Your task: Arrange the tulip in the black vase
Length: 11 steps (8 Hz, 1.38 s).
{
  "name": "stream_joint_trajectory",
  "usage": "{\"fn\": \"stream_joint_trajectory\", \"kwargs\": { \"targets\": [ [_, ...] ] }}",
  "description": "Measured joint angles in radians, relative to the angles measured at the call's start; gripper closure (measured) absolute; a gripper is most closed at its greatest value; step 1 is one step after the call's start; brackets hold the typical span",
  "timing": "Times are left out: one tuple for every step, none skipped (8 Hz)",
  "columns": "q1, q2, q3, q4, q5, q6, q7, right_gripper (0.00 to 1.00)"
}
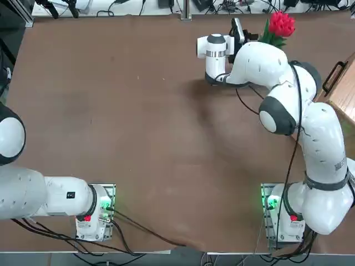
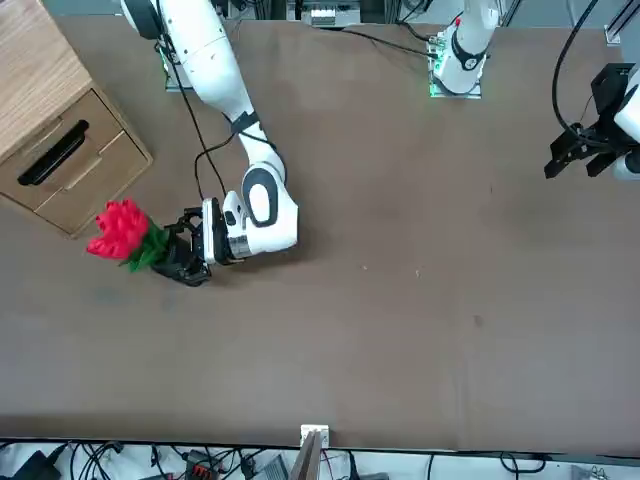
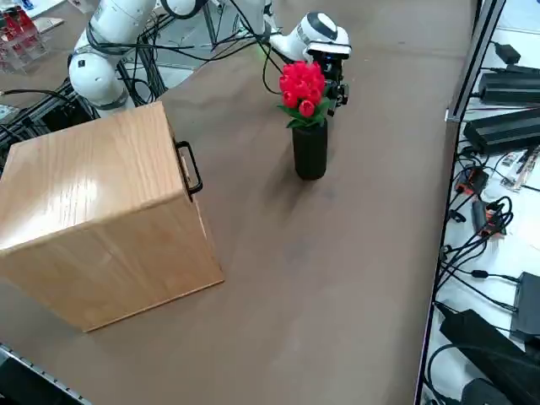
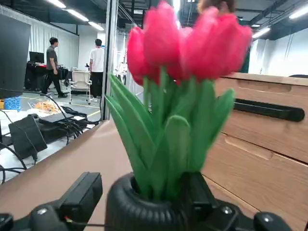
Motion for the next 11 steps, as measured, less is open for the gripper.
{"fn": "stream_joint_trajectory", "kwargs": {
  "targets": [
    [0.007,-0.002,0.0,0.007,0.007,-0.002,0.0,0.0],
    [0.017,-0.005,0.0,0.021,0.026,-0.003,-0.005,0.0],
    [0.027,-0.011,0.0,0.048,0.058,-0.003,-0.026,0.0],
    [0.036,-0.019,0.001,0.092,0.095,-0.004,-0.068,0.0],
    [0.042,-0.027,0.001,0.145,0.135,-0.005,-0.133,0.0],
    [0.043,-0.039,0.002,0.192,0.179,-0.005,-0.21,0.0],
    [0.043,-0.055,0.002,0.228,0.233,-0.006,-0.292,0.0],
    [0.041,-0.077,0.001,0.251,0.288,-0.005,-0.382,0.0],
    [0.036,-0.1,-0.001,0.269,0.329,-0.004,-0.481,0.0],
    [0.025,-0.125,-0.004,0.294,0.378,0.011,-0.587,0.0],
    [0.0,-0.16,-0.009,0.32,0.442,0.037,-0.687,0.0]
  ]
}}
